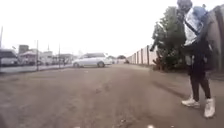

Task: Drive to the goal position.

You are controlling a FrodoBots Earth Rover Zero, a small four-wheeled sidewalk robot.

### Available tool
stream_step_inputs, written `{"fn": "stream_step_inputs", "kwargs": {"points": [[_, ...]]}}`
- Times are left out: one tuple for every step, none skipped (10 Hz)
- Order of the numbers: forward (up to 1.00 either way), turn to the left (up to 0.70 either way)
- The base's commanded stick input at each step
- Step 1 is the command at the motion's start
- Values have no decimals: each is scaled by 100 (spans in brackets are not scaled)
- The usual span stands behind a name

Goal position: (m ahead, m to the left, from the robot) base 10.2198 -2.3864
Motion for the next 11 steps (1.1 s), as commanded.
{"fn": "stream_step_inputs", "kwargs": {"points": [[100, 0], [100, 0], [100, 0], [100, 0], [100, 0], [100, 0], [100, 0], [100, 0], [100, 0], [100, 0], [100, 0]]}}
